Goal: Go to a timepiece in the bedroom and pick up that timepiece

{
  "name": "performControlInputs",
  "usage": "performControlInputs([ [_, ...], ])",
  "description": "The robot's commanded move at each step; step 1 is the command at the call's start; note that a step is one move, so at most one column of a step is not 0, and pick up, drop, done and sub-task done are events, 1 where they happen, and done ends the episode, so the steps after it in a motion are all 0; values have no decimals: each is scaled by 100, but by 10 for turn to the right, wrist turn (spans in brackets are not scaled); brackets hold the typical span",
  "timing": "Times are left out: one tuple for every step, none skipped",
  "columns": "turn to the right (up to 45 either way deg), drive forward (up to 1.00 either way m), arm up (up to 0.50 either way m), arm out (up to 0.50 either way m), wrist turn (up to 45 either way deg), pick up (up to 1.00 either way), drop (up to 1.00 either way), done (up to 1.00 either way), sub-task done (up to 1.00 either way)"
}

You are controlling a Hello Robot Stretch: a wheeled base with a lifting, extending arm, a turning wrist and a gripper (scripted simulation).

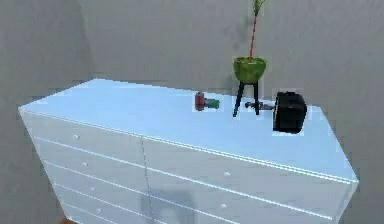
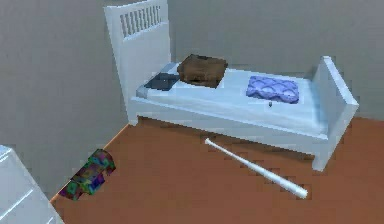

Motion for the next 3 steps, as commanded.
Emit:
performControlInputs([
  [-450, 0, 0, 0, 0, 0, 0, 0, 0],
  [-150, 0, 0, 0, 0, 0, 0, 0, 0],
  [450, 0, 0, 0, 0, 0, 0, 0, 0],
])
